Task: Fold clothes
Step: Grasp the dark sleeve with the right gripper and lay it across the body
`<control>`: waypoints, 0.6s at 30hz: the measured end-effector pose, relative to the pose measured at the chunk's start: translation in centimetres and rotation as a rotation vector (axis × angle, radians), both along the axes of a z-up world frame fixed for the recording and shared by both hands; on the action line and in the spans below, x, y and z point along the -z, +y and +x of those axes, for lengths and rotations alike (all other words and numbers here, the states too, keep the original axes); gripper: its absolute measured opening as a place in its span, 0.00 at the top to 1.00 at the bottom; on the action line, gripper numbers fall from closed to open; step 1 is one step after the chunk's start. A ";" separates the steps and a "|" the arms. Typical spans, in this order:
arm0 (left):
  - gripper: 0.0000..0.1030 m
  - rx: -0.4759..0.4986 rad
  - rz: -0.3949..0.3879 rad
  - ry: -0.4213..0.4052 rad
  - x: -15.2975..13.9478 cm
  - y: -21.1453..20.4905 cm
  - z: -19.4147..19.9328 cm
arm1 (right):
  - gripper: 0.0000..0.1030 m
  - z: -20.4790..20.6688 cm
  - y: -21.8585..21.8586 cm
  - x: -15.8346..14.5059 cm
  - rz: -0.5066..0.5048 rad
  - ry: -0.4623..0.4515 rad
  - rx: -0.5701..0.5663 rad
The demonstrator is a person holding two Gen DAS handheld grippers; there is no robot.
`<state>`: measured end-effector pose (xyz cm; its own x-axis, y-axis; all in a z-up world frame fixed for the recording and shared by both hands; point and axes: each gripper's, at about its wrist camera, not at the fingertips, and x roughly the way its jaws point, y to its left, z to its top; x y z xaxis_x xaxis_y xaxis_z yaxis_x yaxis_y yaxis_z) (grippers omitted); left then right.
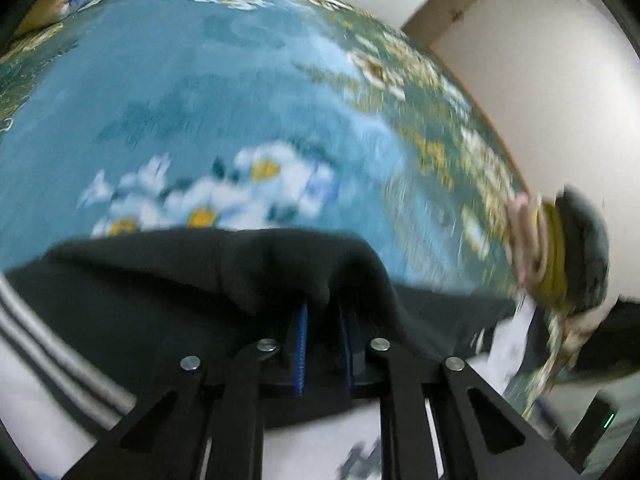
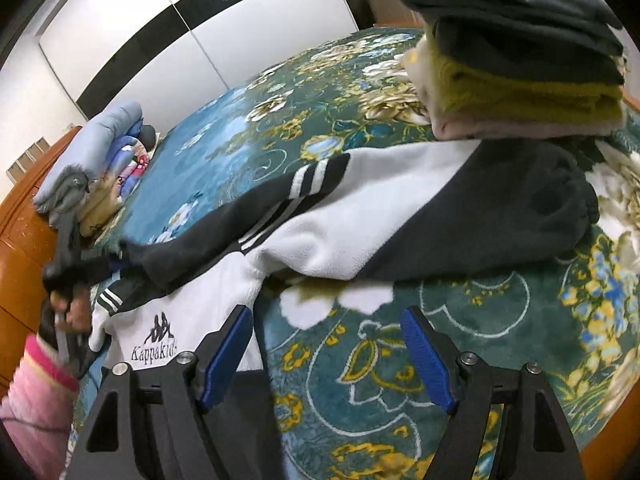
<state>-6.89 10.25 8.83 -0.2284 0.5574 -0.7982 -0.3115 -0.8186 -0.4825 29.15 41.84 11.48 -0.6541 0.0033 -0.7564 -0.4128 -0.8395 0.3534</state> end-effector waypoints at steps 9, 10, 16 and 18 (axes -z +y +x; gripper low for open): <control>0.87 -0.209 0.094 -0.186 3.2 2.5 -6.6 | 0.23 2.8 2.6 1.1 -0.042 -0.011 0.077; 0.87 -0.222 0.079 -0.207 3.6 2.6 -6.5 | 0.23 2.9 2.8 1.0 -0.043 -0.008 0.078; 0.72 -0.119 0.155 -0.153 0.0 0.9 -2.0 | 0.23 3.7 3.8 0.7 -0.067 0.025 0.090; 0.61 -0.089 0.171 -0.089 -2.1 -0.9 0.6 | 0.23 3.9 4.4 0.9 -0.094 0.042 0.106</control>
<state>-6.34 9.39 10.95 -0.2155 0.6676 -0.7126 -0.1916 -0.7445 -0.6395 33.06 46.19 10.55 -0.6852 0.0051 -0.7283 -0.4808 -0.7543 0.4470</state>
